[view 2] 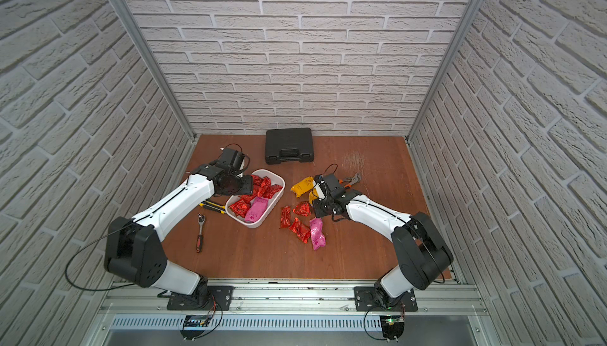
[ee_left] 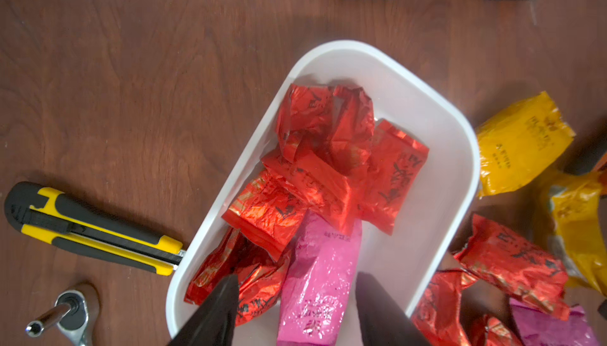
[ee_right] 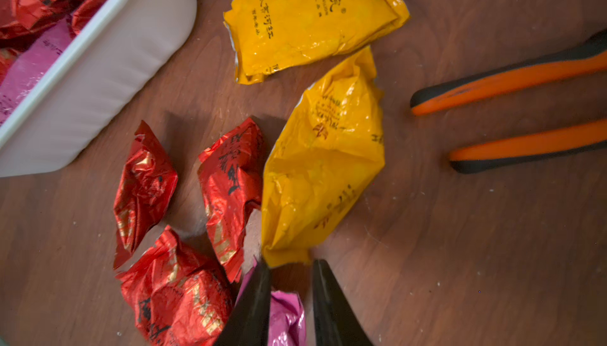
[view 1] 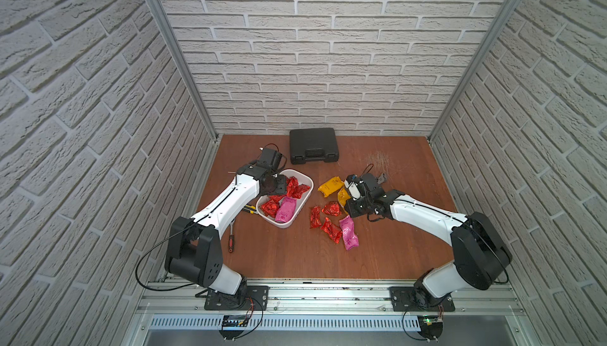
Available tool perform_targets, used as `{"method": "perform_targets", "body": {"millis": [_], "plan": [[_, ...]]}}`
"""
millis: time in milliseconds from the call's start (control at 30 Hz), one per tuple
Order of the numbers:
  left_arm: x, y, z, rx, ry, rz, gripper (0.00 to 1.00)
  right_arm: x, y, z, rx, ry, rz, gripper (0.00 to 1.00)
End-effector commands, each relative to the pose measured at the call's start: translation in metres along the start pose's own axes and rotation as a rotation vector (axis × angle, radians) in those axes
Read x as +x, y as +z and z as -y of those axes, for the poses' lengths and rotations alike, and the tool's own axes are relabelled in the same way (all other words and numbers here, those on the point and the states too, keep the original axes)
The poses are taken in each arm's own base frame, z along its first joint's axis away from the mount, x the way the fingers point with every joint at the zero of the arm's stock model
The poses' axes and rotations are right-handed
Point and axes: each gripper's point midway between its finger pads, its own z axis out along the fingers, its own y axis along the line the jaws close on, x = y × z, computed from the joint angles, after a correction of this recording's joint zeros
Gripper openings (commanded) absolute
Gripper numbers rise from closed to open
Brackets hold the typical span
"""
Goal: Take the tea bags out of the storage box
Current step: Place the tea bag at the center of the board, then pick up the tea bag from the storage box.
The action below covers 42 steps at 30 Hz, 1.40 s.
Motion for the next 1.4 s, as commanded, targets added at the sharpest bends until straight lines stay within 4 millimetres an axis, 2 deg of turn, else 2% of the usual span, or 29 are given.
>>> {"method": "perform_targets", "body": {"millis": [0, 200, 333, 433, 600, 933, 1133, 1367], "plan": [[-0.005, 0.000, -0.004, -0.005, 0.038, -0.019, 0.64, -0.013, -0.019, -0.003, -0.006, -0.025, 0.043, 0.41], [-0.004, -0.005, -0.009, -0.025, -0.093, 0.001, 0.64, -0.012, -0.057, -0.012, -0.058, -0.028, 0.114, 0.48], [0.007, -0.014, -0.024, -0.079, -0.042, -0.010, 0.64, -0.014, -0.071, -0.023, -0.122, -0.014, 0.162, 0.48], [0.020, -0.011, -0.028, -0.060, 0.059, -0.055, 0.63, -0.016, -0.074, -0.026, -0.139, -0.006, 0.179, 0.48], [0.041, 0.005, -0.031, -0.006, 0.104, -0.182, 0.59, -0.023, -0.072, -0.030, -0.143, -0.019, 0.178, 0.47], [0.040, 0.037, -0.033, 0.008, 0.155, -0.244, 0.55, -0.021, -0.075, -0.027, -0.133, -0.015, 0.191, 0.46], [0.045, 0.044, -0.037, -0.005, 0.165, -0.285, 0.42, -0.018, -0.083, -0.022, -0.108, -0.019, 0.216, 0.46], [0.040, 0.027, -0.035, 0.009, 0.160, -0.242, 0.21, -0.017, -0.087, -0.020, -0.104, -0.018, 0.229, 0.46]]}}
